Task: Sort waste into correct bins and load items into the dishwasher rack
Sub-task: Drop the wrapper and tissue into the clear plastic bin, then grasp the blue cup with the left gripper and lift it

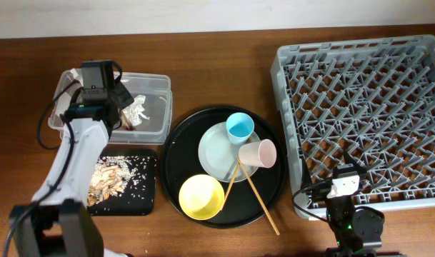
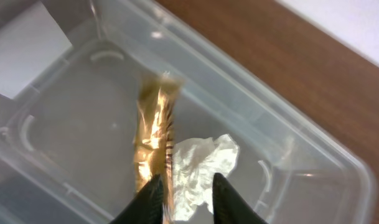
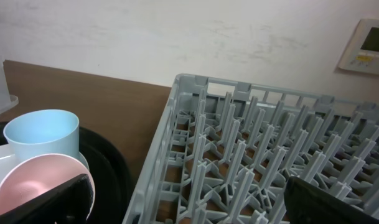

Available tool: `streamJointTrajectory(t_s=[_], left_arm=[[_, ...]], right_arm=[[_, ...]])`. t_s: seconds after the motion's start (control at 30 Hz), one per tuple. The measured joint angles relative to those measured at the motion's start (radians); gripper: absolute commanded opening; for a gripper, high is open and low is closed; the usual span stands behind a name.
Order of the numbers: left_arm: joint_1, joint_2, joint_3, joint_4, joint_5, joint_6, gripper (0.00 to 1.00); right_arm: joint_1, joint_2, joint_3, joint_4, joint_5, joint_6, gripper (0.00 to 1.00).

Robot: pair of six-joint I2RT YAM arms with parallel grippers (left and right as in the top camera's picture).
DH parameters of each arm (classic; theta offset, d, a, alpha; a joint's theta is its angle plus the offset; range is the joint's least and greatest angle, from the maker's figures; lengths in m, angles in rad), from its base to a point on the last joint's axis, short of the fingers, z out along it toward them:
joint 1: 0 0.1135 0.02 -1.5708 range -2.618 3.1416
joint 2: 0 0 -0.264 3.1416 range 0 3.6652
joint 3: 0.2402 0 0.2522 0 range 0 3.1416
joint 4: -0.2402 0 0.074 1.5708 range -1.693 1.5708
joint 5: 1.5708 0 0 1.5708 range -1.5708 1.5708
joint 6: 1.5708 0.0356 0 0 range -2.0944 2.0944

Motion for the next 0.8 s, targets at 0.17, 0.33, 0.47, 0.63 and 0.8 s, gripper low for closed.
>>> streamJointTrajectory(t_s=[0.17, 0.33, 0.47, 0.63, 0.8], left_arm=[[0.038, 0.023, -0.001, 0.028, 0.121, 0.051, 0.50], [0.021, -0.120, 0.004, -0.039, 0.262, 0.095, 0.49], [-0.092, -0.281, 0.032, -0.152, 0.427, 0.103, 0.49], [-0.367, -0.272, 0.035, -0.205, 0.489, 0.126, 0.49], [-0.594, -0.159, 0.035, -0.169, 0.371, 0.130, 0.50]], right_arm=[[0.000, 0.000, 0.000, 0.000, 0.000, 0.000, 0.99], [0.000, 0.000, 0.000, 0.000, 0.000, 0.000, 0.99], [0.000, 0.000, 0.000, 0.000, 0.000, 0.000, 0.98], [0.000, 0.000, 0.000, 0.000, 0.000, 0.000, 0.99], [0.000, 0.000, 0.000, 0.000, 0.000, 0.000, 0.99]])
